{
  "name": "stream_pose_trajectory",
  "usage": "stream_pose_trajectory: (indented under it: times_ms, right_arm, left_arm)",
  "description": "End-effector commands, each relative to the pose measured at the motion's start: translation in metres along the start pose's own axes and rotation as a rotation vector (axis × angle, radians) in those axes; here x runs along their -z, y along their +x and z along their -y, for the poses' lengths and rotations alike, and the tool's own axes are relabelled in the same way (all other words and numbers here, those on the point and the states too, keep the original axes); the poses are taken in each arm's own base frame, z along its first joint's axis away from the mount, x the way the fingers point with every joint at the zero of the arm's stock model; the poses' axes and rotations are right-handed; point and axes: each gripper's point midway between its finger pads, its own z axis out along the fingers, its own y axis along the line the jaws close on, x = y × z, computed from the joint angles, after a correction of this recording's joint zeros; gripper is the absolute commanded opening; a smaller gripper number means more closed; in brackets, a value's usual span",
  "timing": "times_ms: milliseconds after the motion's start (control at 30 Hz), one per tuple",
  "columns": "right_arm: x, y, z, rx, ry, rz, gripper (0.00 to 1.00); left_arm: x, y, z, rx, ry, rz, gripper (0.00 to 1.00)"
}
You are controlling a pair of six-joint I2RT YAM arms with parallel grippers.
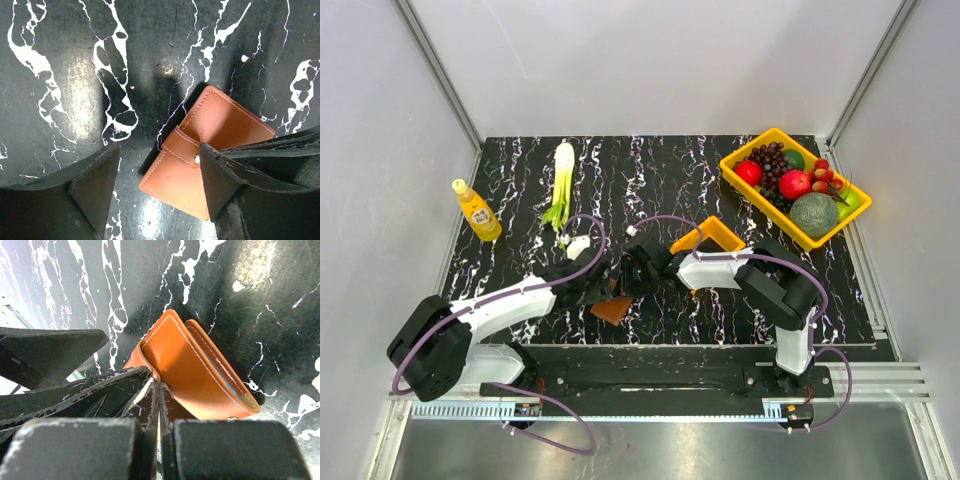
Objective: Put the credit cards into the card holder
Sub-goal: Close the card holder at the center of the board.
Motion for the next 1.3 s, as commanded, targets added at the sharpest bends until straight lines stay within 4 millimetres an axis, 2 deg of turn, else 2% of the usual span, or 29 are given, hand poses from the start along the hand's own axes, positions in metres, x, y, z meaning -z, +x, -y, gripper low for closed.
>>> stream_pose_trajectory:
  times_ms: [0, 367, 733, 867, 1000, 1267]
  right_arm:
    - [-0.006, 0.001, 0.023, 0.002, 0.080, -0.002, 0.00]
    - [-0.007, 0.001, 0.025, 0.000, 0.091, -0.003, 0.01]
    - [-0.008, 0.000, 0.025, 0.002, 0.092, 0.000, 0.01]
    - [-0.009, -0.001, 0.026, 0.001, 0.096, 0.003, 0.01]
    - [-0.008, 0.003, 0.034, -0.007, 0.135, -0.008, 0.01]
    - [-0.007, 0.000, 0.037, 0.042, 0.222, 0.006, 0.00]
  left_arm:
    - [0.001, 0.015, -0.016, -0.043, -0.046, -0.044, 0.68]
    - [-0.001, 0.023, -0.010, -0.081, -0.007, -0.058, 0.64]
    - [-0.002, 0.041, -0.027, -0.088, -0.064, -0.101, 0.59]
    - [0.004, 0.032, -0.023, -0.075, -0.042, -0.062, 0.60]
    - [0.005, 0.032, -0.023, -0.089, -0.048, -0.075, 0.59]
    - [0.004, 0.034, -0.021, -0.078, -0.028, -0.067, 0.59]
